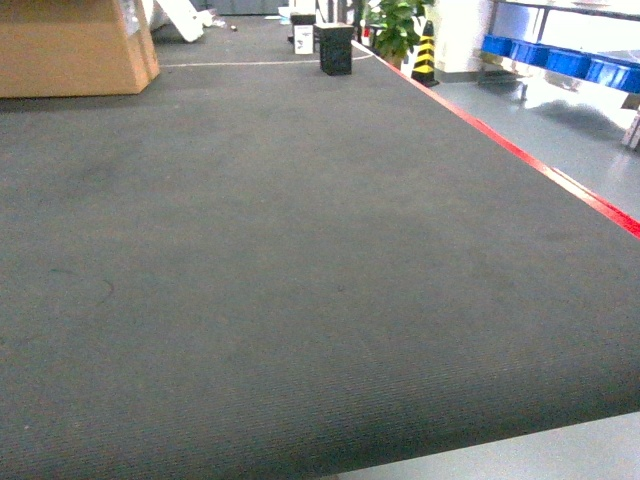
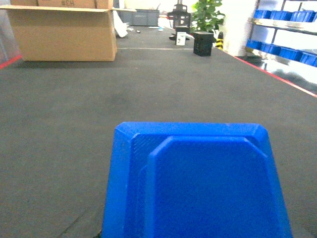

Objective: Sort blue parts and orange caps into right shelf containers

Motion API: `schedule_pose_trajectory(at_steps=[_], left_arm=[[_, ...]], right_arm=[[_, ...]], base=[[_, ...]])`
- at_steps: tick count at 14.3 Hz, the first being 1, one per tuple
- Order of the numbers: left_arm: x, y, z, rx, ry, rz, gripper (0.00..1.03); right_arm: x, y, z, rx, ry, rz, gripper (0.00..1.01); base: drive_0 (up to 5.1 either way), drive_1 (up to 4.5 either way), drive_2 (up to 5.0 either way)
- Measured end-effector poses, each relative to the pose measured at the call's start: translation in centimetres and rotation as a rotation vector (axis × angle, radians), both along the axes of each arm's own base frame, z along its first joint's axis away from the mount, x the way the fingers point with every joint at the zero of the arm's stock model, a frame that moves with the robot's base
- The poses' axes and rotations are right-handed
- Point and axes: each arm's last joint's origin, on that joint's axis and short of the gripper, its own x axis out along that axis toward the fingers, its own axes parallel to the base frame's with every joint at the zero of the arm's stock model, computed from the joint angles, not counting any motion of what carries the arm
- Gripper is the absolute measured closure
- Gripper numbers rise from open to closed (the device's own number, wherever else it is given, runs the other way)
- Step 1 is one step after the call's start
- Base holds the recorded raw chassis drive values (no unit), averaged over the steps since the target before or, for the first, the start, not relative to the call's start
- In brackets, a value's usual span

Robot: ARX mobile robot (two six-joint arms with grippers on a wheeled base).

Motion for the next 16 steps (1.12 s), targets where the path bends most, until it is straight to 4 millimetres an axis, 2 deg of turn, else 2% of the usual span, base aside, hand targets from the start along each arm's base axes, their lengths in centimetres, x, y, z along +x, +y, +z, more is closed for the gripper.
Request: schedule_pose_trajectory(at_steps=[16], left_arm=[[0.00, 0.00, 0.00, 0.000, 0.000, 0.000, 0.60]], right_arm=[[0.00, 0.00, 0.00, 0.000, 0.000, 0.000, 0.56]], base=[[-1.6, -1.55, -1.6]])
